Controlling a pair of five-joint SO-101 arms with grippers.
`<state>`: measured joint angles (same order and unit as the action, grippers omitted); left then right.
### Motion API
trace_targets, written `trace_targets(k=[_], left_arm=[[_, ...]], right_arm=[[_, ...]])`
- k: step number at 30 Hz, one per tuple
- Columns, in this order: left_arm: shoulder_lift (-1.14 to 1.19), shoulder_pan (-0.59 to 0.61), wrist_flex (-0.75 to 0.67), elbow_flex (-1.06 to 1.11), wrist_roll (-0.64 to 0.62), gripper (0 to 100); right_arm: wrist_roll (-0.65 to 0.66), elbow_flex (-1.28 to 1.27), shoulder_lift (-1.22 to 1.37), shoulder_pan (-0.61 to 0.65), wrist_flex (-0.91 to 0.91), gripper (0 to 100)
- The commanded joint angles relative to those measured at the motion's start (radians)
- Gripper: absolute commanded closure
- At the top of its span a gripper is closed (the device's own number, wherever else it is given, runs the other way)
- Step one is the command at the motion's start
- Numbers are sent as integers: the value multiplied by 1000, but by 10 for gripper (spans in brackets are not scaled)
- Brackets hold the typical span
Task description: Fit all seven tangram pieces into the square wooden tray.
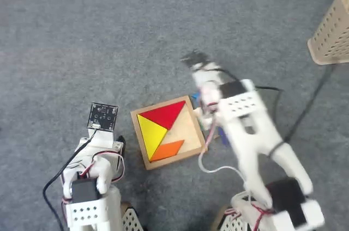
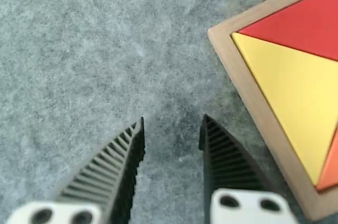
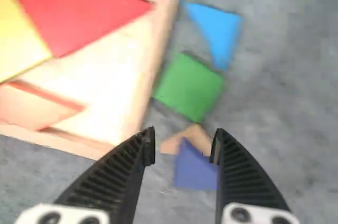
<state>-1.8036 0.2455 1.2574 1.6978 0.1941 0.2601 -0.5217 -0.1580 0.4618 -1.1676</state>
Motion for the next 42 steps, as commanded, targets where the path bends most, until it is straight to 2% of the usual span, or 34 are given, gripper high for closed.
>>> trace_targets(k=[1, 9, 17, 22, 27, 33, 42], left_arm=[[-6, -2, 5, -12, 5, 832], [-6, -2, 5, -12, 5, 832], [-6, -2, 5, -12, 5, 832], [-6, -2, 5, -12, 5, 832], [-6, -2, 5, -12, 5, 832], [-6, -2, 5, -12, 5, 832], [-6, -2, 5, -12, 5, 832]], right_arm=[[-71, 95, 120, 28, 21, 819], [-84, 133, 269, 33, 47, 821], [-110, 123, 232, 51, 38, 821], [-110, 54, 183, 117, 77, 821], [-110, 17, 229, 73, 124, 827], [-120, 15, 305, 8, 110, 998], [-167, 12, 305, 7, 27, 992]])
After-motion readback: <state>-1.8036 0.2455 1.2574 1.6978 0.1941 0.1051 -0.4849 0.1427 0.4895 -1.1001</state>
